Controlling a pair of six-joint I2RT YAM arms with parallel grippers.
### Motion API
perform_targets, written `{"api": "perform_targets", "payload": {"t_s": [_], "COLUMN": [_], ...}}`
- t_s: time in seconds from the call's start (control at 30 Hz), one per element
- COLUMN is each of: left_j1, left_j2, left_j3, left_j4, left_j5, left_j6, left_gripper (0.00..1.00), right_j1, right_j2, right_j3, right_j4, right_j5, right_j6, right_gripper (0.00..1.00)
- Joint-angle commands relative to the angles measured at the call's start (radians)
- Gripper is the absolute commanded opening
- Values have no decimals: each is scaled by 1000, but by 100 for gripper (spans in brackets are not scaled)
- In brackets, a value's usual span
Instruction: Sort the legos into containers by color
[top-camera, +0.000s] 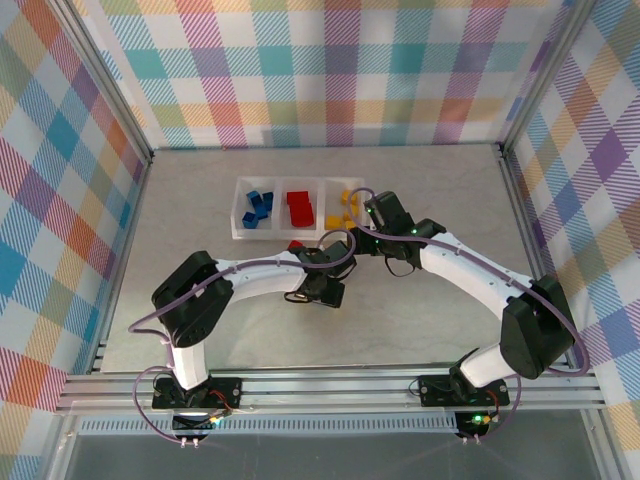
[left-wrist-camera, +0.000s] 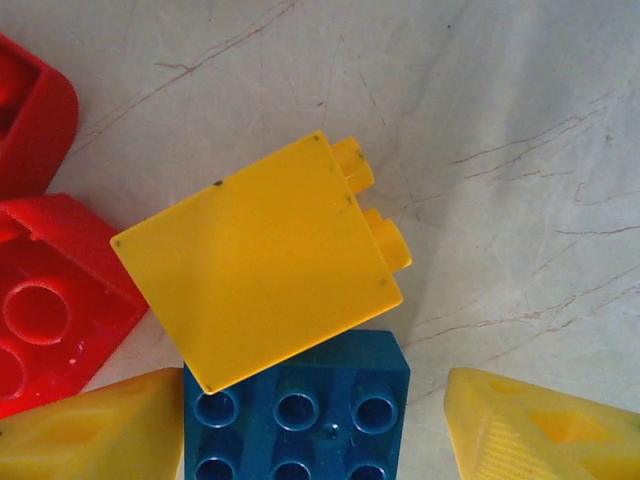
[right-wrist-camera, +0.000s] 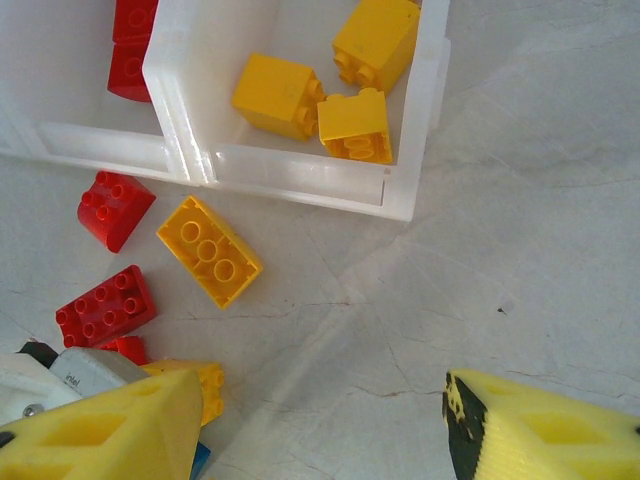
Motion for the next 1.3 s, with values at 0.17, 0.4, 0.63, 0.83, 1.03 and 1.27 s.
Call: {"api": "perform_targets", "payload": {"t_s": [0.17,0.4,0.63,0.83,1.03,1.27], "left_j1": [-9,-9,-1,72,224,455], "left_j2": [7,-42,-154,-210,-215,-145], "left_j3": [16,14,37,104,184,306], "left_j4": [-41,-72,-133,-207,-219,-213], "left_j5": [-2,-12,-14,-49,-64,-58], "left_j6": [8,7,36,60,115,171], "left_gripper": [47,38,37,37,37,37], "right_j1": [-40,-94,-124,-126,-118,-77], "right_j2": [-40,-86,-102,-98,-69,-77], "right_j3": [-20,-57,-89,-111,-130,-156], "right_j4": [-31,-34,-27,-5,-17,-18], "right_j5": [32,21,9,-11,7,17], "right_j6": [17,13,7,11,-6,-21], "right_gripper": [66,67,67,67,66,65]}}
